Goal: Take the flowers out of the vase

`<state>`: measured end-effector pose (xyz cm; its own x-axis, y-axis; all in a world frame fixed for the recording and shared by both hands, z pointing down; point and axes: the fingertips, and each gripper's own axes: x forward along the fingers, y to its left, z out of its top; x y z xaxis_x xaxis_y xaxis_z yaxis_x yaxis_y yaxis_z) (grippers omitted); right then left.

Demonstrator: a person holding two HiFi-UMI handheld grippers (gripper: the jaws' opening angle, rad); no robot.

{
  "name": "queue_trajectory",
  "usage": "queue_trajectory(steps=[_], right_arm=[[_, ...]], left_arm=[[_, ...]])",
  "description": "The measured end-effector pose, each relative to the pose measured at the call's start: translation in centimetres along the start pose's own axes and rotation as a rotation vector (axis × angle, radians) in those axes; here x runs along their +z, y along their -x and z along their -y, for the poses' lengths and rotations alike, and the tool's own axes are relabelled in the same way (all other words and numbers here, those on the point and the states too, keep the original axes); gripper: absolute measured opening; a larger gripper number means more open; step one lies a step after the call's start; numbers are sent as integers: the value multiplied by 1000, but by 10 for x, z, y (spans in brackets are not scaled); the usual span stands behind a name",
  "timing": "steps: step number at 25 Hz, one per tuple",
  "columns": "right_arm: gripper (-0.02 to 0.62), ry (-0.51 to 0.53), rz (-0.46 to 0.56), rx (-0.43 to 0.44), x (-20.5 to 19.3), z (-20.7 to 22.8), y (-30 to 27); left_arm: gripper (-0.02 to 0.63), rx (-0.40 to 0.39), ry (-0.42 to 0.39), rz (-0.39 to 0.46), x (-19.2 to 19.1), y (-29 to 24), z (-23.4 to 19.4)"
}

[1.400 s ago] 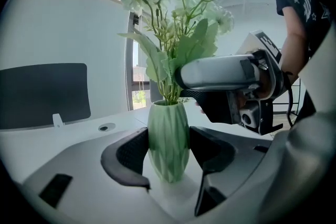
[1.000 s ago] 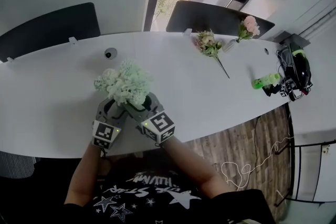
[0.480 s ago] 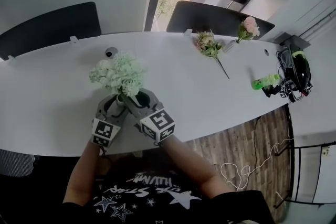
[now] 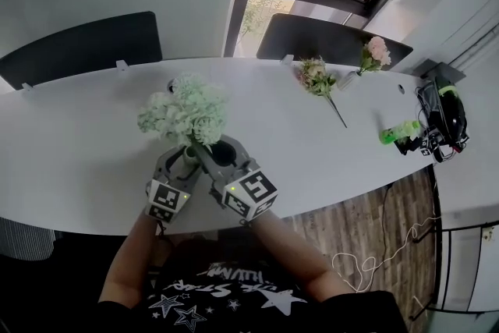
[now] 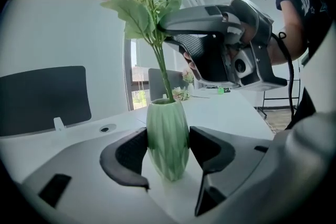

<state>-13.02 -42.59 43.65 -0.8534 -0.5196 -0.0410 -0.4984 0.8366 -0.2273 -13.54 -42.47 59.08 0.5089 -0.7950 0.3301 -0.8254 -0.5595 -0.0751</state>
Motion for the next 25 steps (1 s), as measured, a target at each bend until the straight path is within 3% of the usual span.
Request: queue_trajectory(steps=[8, 16, 25], right_arm=[[61, -54, 115, 8, 39, -7, 2], [61, -41, 186, 10, 65, -16, 20], [60, 4, 206, 17, 68, -39, 45]], left_arm=[[256, 4, -10, -40, -7, 0, -4], [258, 39, -27, -27, -8, 11, -1], [258, 66, -2, 71, 7, 58, 13]])
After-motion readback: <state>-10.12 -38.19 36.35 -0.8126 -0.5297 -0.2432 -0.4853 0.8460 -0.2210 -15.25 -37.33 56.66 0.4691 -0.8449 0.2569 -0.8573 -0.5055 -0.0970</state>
